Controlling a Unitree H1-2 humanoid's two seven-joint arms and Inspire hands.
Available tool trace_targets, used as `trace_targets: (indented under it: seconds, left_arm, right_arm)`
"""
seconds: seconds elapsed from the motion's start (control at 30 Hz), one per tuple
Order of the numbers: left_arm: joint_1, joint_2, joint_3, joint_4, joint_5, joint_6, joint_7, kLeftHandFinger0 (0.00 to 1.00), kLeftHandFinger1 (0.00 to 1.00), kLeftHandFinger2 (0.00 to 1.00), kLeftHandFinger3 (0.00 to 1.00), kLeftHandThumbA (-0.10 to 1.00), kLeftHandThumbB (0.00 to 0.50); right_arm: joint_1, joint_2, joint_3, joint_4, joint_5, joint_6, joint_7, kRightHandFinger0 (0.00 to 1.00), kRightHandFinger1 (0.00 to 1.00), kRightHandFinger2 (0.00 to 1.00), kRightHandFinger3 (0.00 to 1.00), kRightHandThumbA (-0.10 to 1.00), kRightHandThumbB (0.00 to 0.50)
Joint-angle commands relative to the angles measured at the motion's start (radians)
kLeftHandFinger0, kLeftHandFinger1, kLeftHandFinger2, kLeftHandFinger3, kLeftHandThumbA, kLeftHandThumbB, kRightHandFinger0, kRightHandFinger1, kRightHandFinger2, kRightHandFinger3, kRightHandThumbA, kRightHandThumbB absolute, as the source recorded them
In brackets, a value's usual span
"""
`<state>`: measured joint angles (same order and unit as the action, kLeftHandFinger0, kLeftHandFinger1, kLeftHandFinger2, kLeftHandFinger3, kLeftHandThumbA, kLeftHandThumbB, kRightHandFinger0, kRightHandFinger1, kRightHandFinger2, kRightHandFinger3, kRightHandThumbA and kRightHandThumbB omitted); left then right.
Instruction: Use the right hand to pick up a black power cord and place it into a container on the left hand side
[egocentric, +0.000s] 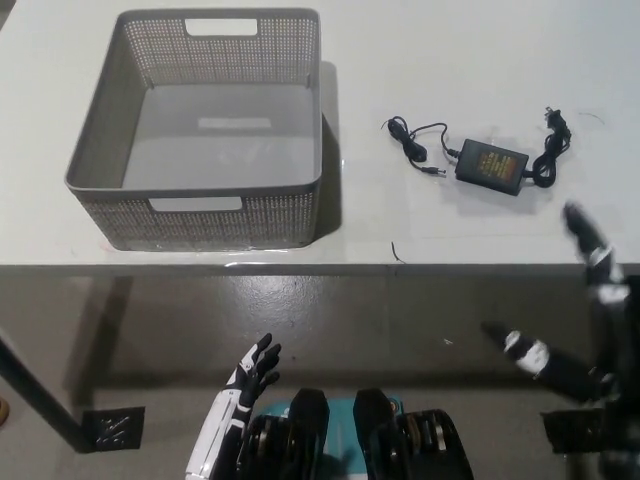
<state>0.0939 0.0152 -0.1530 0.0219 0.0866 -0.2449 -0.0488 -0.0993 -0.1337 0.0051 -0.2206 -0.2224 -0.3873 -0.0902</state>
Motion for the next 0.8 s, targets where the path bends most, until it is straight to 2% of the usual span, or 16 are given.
trace_targets:
  seconds: [0.0, 0.07, 0.13, 0.17, 0.23, 0.33, 0.37, 0.43, 0.47, 0.5, 0.53, 0.67, 0.77]
  left_arm:
    - [-0.015, -0.003, 0.001, -0.029, -0.022, -0.033, -0.012, 1.0, 1.0, 1.0, 1.0, 1.0, 0.187]
    - [-0.013, -0.004, 0.003, -0.035, -0.022, -0.027, -0.011, 1.0, 1.0, 1.0, 1.0, 1.0, 0.174]
    - [-0.013, -0.004, 0.006, -0.034, -0.019, -0.024, -0.008, 1.0, 1.0, 1.0, 1.0, 1.0, 0.177]
    - [-0.007, -0.003, 0.007, -0.038, -0.018, -0.022, -0.007, 1.0, 1.0, 1.0, 1.0, 1.0, 0.179]
    - [-0.001, -0.003, 0.009, -0.039, -0.021, -0.025, -0.007, 1.0, 1.0, 1.0, 1.0, 1.0, 0.177]
    - [0.005, -0.006, 0.01, -0.039, -0.025, -0.022, -0.006, 1.0, 1.0, 1.0, 1.0, 1.0, 0.187]
    - [0.005, -0.005, 0.009, -0.04, -0.027, -0.021, -0.009, 1.0, 1.0, 1.0, 1.0, 1.0, 0.201]
    - [0.003, 0.001, 0.006, -0.036, -0.022, -0.03, -0.014, 1.0, 1.0, 1.0, 1.0, 1.0, 0.257]
    - [0.002, 0.004, 0.004, -0.034, -0.02, -0.036, -0.017, 1.0, 1.0, 1.0, 1.0, 1.0, 0.261]
    - [0.001, 0.008, 0.001, -0.033, -0.025, -0.035, -0.024, 1.0, 1.0, 1.0, 1.0, 1.0, 0.299]
    - [-0.001, 0.011, -0.001, -0.032, -0.024, -0.034, -0.028, 1.0, 1.0, 1.0, 1.0, 1.0, 0.314]
    - [-0.003, 0.012, -0.002, -0.026, -0.015, -0.035, -0.03, 1.0, 1.0, 1.0, 1.0, 1.0, 0.335]
    - [0.001, 0.015, -0.003, -0.021, -0.017, -0.038, -0.037, 1.0, 1.0, 1.0, 1.0, 1.0, 0.322]
  right_arm:
    - [-0.137, -0.063, -0.067, -0.025, -0.116, 0.112, -0.002, 1.0, 1.0, 1.0, 1.0, 1.0, 0.413]
    - [-0.198, -0.098, -0.078, -0.013, -0.13, 0.179, 0.025, 1.0, 1.0, 1.0, 1.0, 0.94, 0.409]
    - [-0.274, -0.141, -0.08, 0.022, -0.164, 0.245, 0.048, 1.0, 1.0, 1.0, 1.0, 0.98, 0.406]
    - [-0.306, -0.158, -0.076, 0.044, -0.178, 0.263, 0.058, 1.0, 1.0, 1.0, 1.0, 0.97, 0.393]
    - [-0.351, -0.181, -0.066, 0.078, -0.192, 0.281, 0.065, 1.0, 1.0, 1.0, 1.0, 0.98, 0.401]
    - [-0.471, -0.227, -0.042, 0.179, -0.242, 0.325, 0.08, 1.0, 1.0, 1.0, 1.0, 0.99, 0.475]
    - [-0.526, -0.246, -0.026, 0.223, -0.267, 0.349, 0.089, 1.0, 1.0, 1.0, 1.0, 0.97, 0.499]
    - [-0.597, -0.268, 0.001, 0.295, -0.294, 0.366, 0.096, 1.0, 1.0, 1.0, 1.0, 0.93, 0.5]
    - [-0.619, -0.274, 0.009, 0.319, -0.299, 0.372, 0.098, 1.0, 1.0, 1.0, 1.0, 0.93, 0.5]
    - [-0.652, -0.28, 0.023, 0.358, -0.308, 0.386, 0.103, 1.0, 1.0, 1.0, 1.0, 0.9, 0.5]
    - [-0.687, -0.286, 0.038, 0.4, -0.323, 0.402, 0.106, 1.0, 1.0, 1.0, 1.0, 0.87, 0.5]
    - [-0.832, -0.309, 0.116, 0.609, -0.377, 0.396, 0.093, 1.0, 1.0, 1.0, 1.0, 0.87, 0.5]
    - [-0.909, -0.315, 0.171, 0.741, -0.41, 0.395, 0.082, 1.0, 1.0, 1.0, 1.0, 0.87, 0.5]
